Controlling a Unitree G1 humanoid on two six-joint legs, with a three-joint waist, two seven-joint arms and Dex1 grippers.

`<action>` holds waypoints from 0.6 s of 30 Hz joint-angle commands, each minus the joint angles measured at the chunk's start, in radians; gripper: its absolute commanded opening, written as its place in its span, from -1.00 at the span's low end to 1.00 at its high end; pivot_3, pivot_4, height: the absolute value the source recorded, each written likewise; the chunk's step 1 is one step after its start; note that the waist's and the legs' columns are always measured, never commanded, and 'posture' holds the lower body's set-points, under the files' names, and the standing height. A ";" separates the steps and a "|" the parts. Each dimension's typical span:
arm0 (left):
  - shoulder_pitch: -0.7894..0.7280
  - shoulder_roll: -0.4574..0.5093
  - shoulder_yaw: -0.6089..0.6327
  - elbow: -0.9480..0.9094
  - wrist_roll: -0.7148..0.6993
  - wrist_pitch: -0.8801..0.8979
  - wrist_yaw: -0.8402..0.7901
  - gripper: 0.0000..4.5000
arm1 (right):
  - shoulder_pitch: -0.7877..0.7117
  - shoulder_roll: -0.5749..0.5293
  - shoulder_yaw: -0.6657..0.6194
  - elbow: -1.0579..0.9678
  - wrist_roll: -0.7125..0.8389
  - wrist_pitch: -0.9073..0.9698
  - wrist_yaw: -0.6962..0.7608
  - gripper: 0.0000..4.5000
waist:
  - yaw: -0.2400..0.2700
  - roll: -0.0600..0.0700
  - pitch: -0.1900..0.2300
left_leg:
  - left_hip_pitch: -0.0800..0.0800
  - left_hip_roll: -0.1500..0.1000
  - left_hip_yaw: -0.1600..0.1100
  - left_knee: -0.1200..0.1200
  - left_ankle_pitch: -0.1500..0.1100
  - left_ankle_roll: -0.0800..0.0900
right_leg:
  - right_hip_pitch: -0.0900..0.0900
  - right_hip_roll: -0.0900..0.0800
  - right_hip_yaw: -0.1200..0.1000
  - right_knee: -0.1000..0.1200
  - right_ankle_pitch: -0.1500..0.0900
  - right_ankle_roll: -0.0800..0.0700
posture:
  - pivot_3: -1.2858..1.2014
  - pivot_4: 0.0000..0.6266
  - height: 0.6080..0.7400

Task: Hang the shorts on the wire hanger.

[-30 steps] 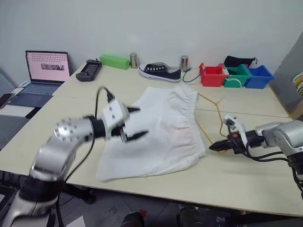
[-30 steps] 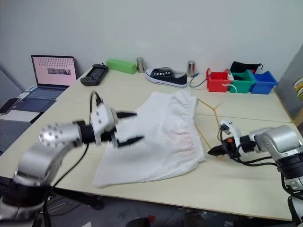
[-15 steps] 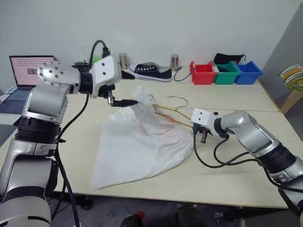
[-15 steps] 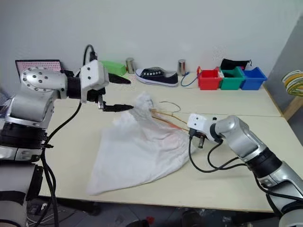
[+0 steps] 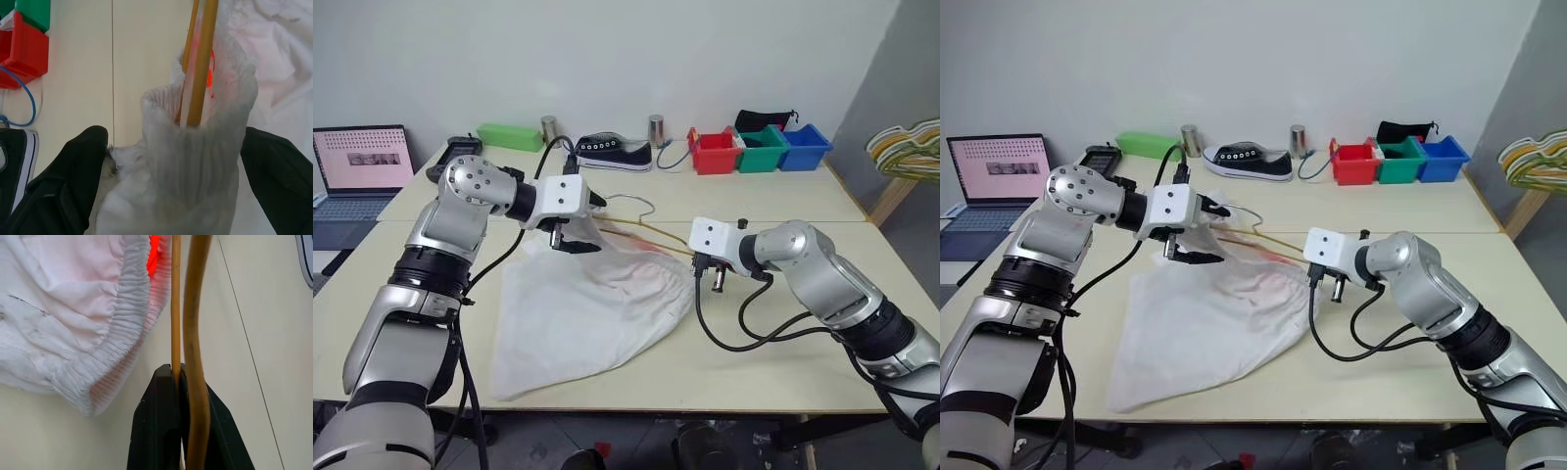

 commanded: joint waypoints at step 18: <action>-0.045 0.003 0.010 0.042 0.063 -0.028 -0.009 -0.99 | -0.088 0.020 -0.035 -0.096 -0.039 0.046 0.022 -1.00 | -0.027 0.000 -0.001 | 0.000 0.000 -0.003 0.000 0.001 0.000 | 0.000 0.000 -0.001 0.003 0.000 0.000 | -0.21 -0.98 1.00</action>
